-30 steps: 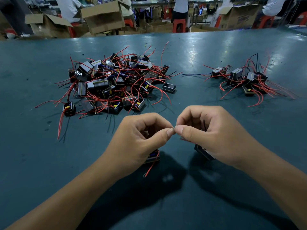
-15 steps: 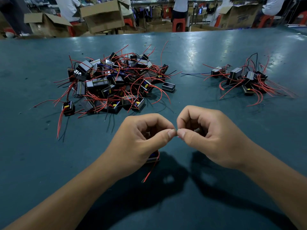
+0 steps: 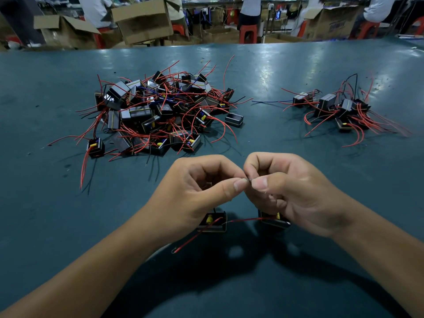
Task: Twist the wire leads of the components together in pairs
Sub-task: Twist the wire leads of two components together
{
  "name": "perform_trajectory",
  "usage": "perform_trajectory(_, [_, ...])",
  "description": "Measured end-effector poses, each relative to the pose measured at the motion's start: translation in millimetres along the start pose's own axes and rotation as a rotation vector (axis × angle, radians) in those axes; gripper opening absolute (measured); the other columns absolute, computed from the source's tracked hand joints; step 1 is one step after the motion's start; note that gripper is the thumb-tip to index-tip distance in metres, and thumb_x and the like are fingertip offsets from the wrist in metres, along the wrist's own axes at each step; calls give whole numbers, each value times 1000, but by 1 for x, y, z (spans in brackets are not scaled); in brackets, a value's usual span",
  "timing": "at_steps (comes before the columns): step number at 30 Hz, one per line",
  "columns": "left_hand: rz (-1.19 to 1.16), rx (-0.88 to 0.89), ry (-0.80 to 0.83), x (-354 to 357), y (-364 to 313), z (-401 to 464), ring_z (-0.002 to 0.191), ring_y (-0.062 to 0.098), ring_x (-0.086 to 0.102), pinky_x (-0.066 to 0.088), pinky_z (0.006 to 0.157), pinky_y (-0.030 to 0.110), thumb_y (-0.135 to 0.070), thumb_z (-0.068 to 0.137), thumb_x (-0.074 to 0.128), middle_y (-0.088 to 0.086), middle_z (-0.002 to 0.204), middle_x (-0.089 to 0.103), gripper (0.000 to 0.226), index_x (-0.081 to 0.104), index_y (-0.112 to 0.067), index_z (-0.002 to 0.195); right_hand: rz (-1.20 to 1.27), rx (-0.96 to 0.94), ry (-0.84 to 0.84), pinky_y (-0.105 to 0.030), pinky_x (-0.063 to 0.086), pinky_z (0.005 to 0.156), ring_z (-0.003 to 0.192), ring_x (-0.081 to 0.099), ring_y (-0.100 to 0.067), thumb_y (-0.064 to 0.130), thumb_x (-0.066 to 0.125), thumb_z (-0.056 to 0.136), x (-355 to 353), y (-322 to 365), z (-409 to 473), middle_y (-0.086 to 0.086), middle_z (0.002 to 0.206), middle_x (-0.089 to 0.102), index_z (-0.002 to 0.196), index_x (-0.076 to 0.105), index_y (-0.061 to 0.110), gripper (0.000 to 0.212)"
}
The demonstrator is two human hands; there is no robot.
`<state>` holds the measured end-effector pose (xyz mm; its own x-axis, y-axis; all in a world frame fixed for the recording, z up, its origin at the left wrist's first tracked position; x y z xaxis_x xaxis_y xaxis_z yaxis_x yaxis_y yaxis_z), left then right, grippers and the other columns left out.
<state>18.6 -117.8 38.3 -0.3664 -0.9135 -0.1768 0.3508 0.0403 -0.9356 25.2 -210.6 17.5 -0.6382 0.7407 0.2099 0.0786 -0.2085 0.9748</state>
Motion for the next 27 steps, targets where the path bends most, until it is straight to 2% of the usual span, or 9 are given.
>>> perform_trajectory(4, [-24,-4,1,0,1,-1,61,6,46,38,58,16,-17,86,69,-10,66,57,8,73,-21,80,73,30,27,-23,14,46,51,29,-9,19,63,74,2,-6,1,2,60,41,72,59,20,4])
perform_trajectory(7, [-20,-12,11,0,3,-1,61,6,45,37,57,17,-20,86,73,-11,66,57,6,72,-17,81,61,33,36,-23,15,46,51,29,-10,18,62,75,1,-6,1,3,60,41,72,59,20,4])
perform_trajectory(10, [10,-7,23,0,2,-2,61,8,44,36,56,18,-29,85,70,-8,66,57,9,73,-20,83,-42,8,28,-19,21,46,50,32,-8,19,63,76,-1,0,-1,5,59,43,73,59,20,5])
perform_trajectory(15, [135,30,34,0,-3,-2,57,20,43,33,53,31,-22,89,69,13,66,56,7,70,-17,84,-396,-38,16,-16,32,49,53,37,-5,13,64,84,-3,19,-6,12,61,48,77,60,23,13])
perform_trajectory(17, [140,36,29,0,-5,-3,57,16,42,34,53,29,-22,89,69,12,65,54,7,70,-16,85,-408,-48,19,-13,35,50,54,41,-2,13,63,86,-3,23,-8,13,63,51,78,60,21,12])
perform_trajectory(20, [111,27,29,0,-4,-3,57,13,42,34,53,26,-23,88,68,11,63,53,9,70,-15,85,-402,-33,13,-17,33,48,52,39,-6,14,62,85,-4,22,-8,12,62,49,79,62,23,11])
perform_trajectory(23, [96,30,41,2,-5,-3,58,17,42,33,53,29,-24,88,69,16,65,53,10,71,-14,85,-401,-22,28,-19,29,47,53,35,-7,12,61,84,-3,20,-7,10,61,47,79,63,24,13])
perform_trajectory(27, [105,47,33,1,-7,-3,57,24,40,32,53,34,-26,87,69,17,66,52,14,71,-13,83,-421,-45,11,-18,30,49,53,34,-7,11,62,80,-3,21,-6,10,60,45,77,62,23,13])
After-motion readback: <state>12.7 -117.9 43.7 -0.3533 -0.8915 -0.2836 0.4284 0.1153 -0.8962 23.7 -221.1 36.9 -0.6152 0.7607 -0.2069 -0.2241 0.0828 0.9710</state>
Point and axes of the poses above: each hand's wrist, its own z-axis towards the middle knuckle, its own x-axis out of the palm, y = z × x, the point moved 10 cm from there along z, towards the middle knuckle
